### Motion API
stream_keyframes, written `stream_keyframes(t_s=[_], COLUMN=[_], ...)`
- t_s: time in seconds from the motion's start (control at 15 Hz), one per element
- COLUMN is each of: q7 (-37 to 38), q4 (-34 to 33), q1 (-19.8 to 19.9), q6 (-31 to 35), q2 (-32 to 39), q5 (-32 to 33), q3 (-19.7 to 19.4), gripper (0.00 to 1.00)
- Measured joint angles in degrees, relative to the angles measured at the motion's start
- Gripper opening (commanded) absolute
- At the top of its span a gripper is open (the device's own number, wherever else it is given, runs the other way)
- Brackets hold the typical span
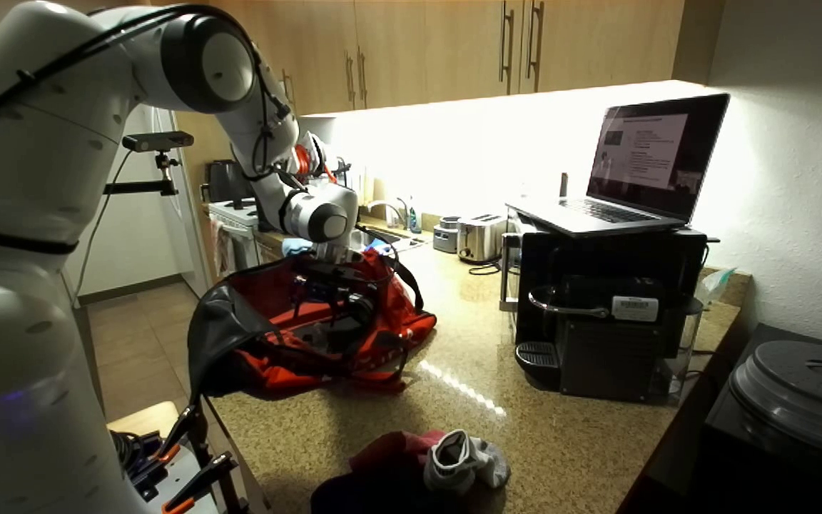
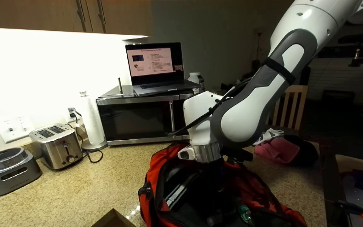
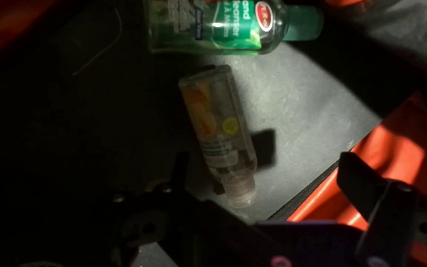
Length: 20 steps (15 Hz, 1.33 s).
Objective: Pick up the bottle from the bag and put it on the table
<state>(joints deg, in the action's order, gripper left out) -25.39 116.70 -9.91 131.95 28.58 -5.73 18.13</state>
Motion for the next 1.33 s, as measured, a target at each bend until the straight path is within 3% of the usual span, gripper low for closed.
stream_keyframes(t_s=[1.0,1.33], q7=[0.0,0.06], q4=[-0.37,-0.23], q1=[-0.01,-0.72], q6=[-0.03,-0.03], q2=[0.7,1.43], q5=[0.14,3.01], q3=[-0.64,-1.53], gripper=[1.0,1.0])
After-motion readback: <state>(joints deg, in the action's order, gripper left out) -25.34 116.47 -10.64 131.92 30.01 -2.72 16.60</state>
